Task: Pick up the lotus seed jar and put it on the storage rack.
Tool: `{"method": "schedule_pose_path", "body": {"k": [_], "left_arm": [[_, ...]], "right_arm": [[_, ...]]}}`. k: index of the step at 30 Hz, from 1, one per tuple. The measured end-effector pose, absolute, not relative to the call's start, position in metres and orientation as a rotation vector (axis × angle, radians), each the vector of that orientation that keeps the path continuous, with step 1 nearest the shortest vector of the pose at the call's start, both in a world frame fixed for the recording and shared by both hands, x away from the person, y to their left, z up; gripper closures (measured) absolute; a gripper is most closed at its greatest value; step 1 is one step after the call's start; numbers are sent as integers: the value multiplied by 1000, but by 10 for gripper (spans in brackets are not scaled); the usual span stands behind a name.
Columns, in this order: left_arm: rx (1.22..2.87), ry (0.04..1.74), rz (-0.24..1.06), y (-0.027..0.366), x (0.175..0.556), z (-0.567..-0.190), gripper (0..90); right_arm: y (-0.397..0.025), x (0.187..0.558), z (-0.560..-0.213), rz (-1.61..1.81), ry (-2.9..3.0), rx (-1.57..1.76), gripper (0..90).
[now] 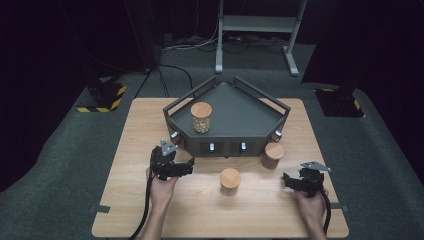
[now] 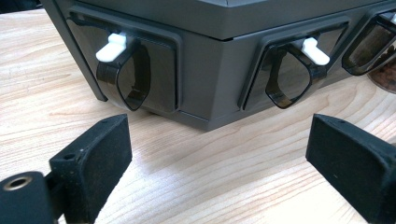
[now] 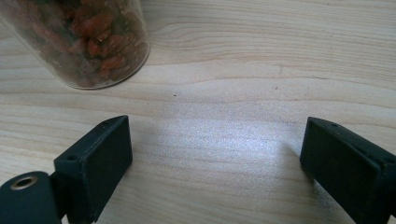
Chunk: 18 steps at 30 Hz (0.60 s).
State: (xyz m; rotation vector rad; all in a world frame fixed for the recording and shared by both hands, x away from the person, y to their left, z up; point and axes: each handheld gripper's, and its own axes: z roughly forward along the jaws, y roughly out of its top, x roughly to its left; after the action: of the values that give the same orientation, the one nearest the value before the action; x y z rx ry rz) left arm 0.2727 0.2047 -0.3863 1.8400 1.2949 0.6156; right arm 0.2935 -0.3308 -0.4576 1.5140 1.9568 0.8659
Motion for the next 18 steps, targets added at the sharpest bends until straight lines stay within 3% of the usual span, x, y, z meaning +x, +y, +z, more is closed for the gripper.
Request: {"method": "schedule_pose_path", "body": {"k": [18], "left_arm": [[1851, 1319, 601, 204, 273, -399, 69]], "right_arm": [[-331, 293, -458, 865, 1957, 1514, 84]]}}
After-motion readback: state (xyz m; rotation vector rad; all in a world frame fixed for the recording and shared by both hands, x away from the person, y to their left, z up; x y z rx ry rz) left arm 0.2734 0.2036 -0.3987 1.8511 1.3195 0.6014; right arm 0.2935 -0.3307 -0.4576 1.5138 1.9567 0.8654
